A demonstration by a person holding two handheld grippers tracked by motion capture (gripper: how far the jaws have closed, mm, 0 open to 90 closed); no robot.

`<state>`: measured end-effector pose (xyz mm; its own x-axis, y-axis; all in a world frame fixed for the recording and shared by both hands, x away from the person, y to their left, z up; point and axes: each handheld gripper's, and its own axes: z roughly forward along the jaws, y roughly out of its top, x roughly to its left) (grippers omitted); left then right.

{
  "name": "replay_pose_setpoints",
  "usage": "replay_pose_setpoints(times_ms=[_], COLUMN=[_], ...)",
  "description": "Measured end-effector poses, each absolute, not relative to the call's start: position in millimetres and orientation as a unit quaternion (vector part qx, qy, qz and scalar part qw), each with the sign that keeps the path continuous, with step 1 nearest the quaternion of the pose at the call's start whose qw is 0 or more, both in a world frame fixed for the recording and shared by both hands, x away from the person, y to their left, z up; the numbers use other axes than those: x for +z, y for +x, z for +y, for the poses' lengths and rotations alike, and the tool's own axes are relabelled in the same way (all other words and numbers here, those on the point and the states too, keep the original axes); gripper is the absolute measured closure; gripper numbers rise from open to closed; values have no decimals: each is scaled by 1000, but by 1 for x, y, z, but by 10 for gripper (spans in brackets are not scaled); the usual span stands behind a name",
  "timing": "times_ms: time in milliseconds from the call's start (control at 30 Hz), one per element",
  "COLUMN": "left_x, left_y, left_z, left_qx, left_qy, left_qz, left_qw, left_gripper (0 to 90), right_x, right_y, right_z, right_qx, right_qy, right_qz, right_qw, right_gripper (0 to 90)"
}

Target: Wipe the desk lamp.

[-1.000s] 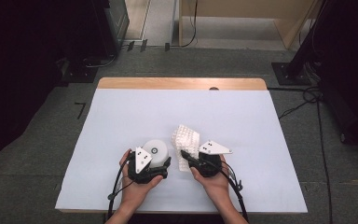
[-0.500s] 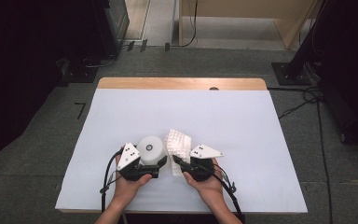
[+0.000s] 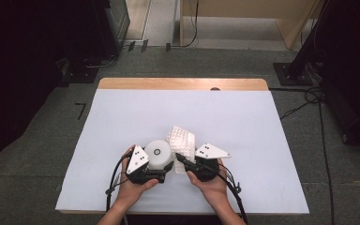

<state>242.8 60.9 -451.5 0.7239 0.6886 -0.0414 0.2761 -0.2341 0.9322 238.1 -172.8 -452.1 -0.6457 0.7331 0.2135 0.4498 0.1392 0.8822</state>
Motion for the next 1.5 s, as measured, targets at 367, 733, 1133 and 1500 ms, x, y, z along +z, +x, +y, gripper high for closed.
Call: replay_pose_setpoints(times_ms=[367, 733, 1133, 1500], left_x=[-457, -454, -457, -454], left_y=[243, 240, 242, 239], left_z=[55, 52, 53, 51], left_qx=[184, 186, 186, 188], left_qy=[775, 778, 779, 781], left_qz=[311, 295, 299, 280], left_qw=[518, 522, 518, 526], left_gripper=[85, 85, 85, 85], right_x=[-456, -444, -457, -441], right_y=[241, 238, 243, 240], right_z=[-171, -177, -171, -180], right_qx=[509, 523, 500, 527], right_qy=[404, 400, 406, 394], right_qz=[749, 739, 754, 741], right_qw=[132, 143, 130, 137], right_gripper=[734, 734, 734, 733])
